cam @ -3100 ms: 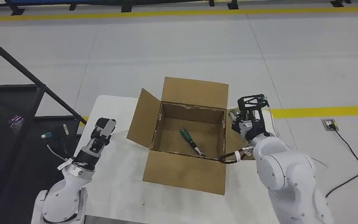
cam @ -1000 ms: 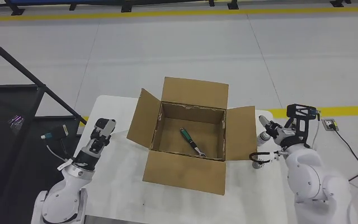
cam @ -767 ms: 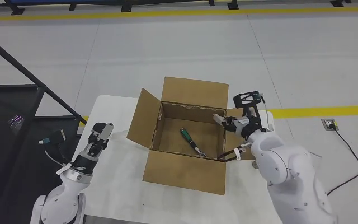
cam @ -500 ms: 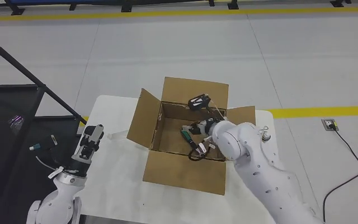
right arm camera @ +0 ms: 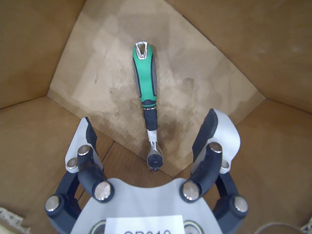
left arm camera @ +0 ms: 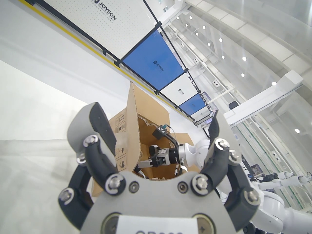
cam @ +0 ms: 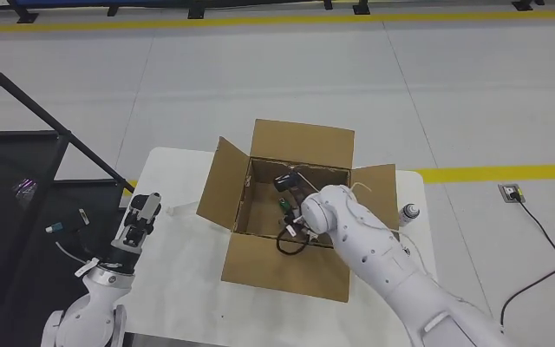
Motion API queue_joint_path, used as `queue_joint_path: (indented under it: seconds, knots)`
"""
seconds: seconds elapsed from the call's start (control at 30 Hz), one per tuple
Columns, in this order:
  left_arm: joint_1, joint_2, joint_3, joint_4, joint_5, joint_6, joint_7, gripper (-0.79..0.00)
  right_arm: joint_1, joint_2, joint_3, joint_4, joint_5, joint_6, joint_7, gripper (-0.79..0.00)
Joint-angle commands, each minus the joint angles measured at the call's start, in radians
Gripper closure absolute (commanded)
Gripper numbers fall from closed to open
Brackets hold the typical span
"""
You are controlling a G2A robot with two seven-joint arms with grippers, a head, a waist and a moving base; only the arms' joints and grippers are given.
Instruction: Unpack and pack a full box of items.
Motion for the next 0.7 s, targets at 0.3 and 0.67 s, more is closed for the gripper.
queue_joint_path:
  seconds: [0.3,0.67]
  knots:
    - [0.0,0.0,0.0,0.0,0.0,0.0,0.0,-0.785,0.05,-0.086,-0.07,0.201,0.017,-0.011,-0.031,-0.662]
    - [0.0,0.0,0.0,0.0,0.0,0.0,0.0,-0.785,0.077,-0.141,-0.087,0.319,0.022,-0.028,-0.068,-0.369]
